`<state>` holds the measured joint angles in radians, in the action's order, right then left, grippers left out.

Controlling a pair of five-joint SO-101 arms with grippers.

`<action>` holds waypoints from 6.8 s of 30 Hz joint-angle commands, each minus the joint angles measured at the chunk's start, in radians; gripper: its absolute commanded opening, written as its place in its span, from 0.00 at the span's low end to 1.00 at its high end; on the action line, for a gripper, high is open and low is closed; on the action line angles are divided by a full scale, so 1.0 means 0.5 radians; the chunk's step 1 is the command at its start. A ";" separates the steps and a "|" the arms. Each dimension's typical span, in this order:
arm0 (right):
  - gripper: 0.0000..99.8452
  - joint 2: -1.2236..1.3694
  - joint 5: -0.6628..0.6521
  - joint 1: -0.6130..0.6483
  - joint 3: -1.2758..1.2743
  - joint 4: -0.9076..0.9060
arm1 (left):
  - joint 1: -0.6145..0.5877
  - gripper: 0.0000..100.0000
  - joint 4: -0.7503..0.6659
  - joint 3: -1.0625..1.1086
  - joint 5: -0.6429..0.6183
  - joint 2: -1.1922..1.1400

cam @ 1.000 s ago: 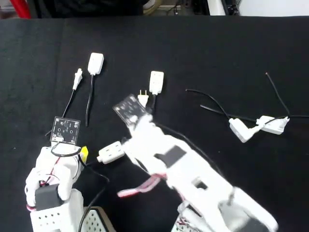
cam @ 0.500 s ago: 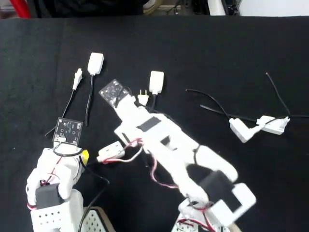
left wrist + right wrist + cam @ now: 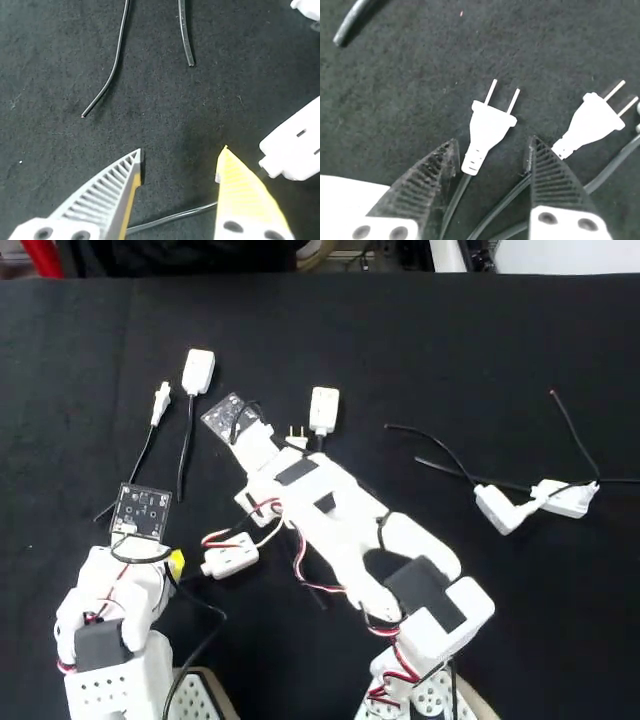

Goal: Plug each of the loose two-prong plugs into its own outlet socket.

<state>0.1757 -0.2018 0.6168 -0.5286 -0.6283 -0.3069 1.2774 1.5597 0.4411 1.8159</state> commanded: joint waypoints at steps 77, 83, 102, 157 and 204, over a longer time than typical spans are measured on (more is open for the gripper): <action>0.17 -0.898 -1.979 -0.939 -0.391 -1.676 | 0.069 0.24 -0.037 0.072 0.141 0.009; 0.17 -1.628 -1.765 -0.574 -0.928 -1.651 | 0.069 0.24 -0.037 0.072 0.138 0.009; 0.17 -2.002 -1.286 -0.325 -1.637 -0.865 | 0.072 0.24 -0.034 0.072 0.138 0.009; 0.01 -2.018 -1.513 -0.546 -1.465 -0.537 | 0.072 0.24 -0.025 0.072 0.144 0.009; 0.12 -2.015 -1.519 -0.175 -1.158 -1.350 | 0.072 0.24 -0.025 0.072 0.144 0.009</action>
<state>-0.8232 -0.9705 0.5478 -1.1347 -1.2942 -0.2823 1.2774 1.5980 0.5025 1.8190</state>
